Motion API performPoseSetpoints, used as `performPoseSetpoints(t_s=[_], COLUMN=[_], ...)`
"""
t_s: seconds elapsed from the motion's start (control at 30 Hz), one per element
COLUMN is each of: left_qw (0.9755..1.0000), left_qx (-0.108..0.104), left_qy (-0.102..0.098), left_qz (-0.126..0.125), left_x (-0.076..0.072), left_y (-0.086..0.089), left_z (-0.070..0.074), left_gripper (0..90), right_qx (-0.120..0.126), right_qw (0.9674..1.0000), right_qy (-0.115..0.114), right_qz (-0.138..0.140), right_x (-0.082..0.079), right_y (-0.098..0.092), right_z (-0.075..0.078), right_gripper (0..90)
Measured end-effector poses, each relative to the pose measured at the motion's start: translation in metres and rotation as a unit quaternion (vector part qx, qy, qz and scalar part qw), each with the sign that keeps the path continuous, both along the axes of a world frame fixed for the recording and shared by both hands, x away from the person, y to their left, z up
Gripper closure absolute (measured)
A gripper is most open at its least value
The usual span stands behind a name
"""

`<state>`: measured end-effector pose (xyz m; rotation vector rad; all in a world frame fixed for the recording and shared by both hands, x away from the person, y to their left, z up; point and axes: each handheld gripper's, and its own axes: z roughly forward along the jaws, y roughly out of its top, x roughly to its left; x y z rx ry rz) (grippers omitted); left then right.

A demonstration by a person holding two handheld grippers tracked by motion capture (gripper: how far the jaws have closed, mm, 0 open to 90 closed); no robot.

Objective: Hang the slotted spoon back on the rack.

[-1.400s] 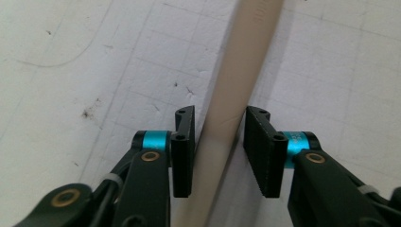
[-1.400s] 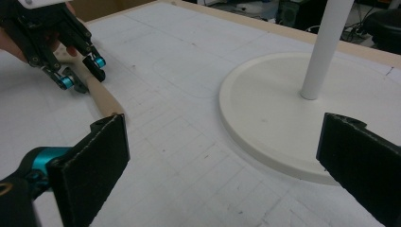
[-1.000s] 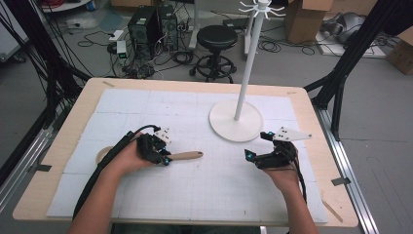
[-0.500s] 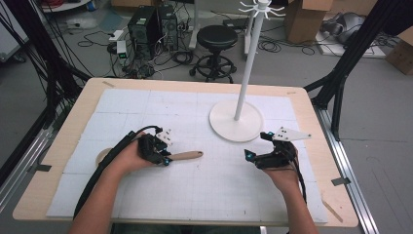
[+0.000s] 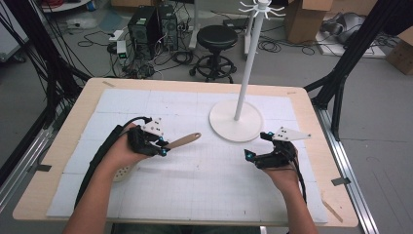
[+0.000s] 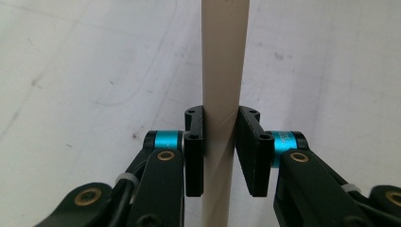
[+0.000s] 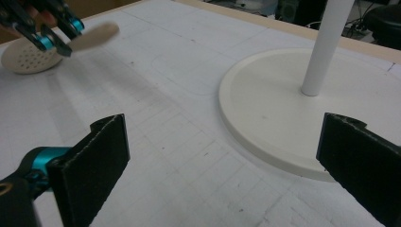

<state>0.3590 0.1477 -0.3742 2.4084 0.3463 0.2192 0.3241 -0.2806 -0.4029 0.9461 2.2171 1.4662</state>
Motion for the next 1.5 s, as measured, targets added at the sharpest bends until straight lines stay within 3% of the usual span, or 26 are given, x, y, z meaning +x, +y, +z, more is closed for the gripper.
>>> performPoseSetpoints(t_s=[0.2,0.5,0.67,0.87,1.1,1.3,1.5], left_qw=[0.999,0.9957,0.994,0.989,0.9829,0.982,0.9788], left_qx=[-0.039,-0.09,-0.108,-0.145,-0.182,-0.185,-0.2], left_qy=[-0.021,-0.021,-0.017,-0.03,-0.024,-0.016,-0.012], left_qz=[-0.002,-0.009,-0.009,-0.011,-0.02,-0.034,-0.044], left_x=[-0.002,0.004,0.009,0.013,0.023,0.035,0.05], left_y=[0.002,0.002,0.0,-0.002,-0.009,-0.022,-0.036], left_z=[0.022,0.047,0.058,0.07,0.083,0.094,0.108], left_gripper=[73.8,73.8,73.8,73.9,73.9,73.8,73.9], right_qx=[0.0,0.004,0.006,0.008,0.009,0.011,0.013], right_qw=[1.0,1.0,1.0,1.0,1.0,0.9999,0.9999], right_qy=[-0.002,-0.004,-0.003,-0.003,-0.003,-0.002,-0.004], right_qz=[0.0,0.0,0.001,0.0,0.0,-0.001,-0.001], right_x=[0.0,0.0,0.0,0.0,0.0,0.0,0.0], right_y=[0.0,-0.002,-0.002,-0.003,-0.003,-0.003,-0.005], right_z=[0.0,0.001,0.001,0.001,0.001,0.001,0.001], right_gripper=[2.0,2.0,2.0,2.0,2.0,2.0,2.0])
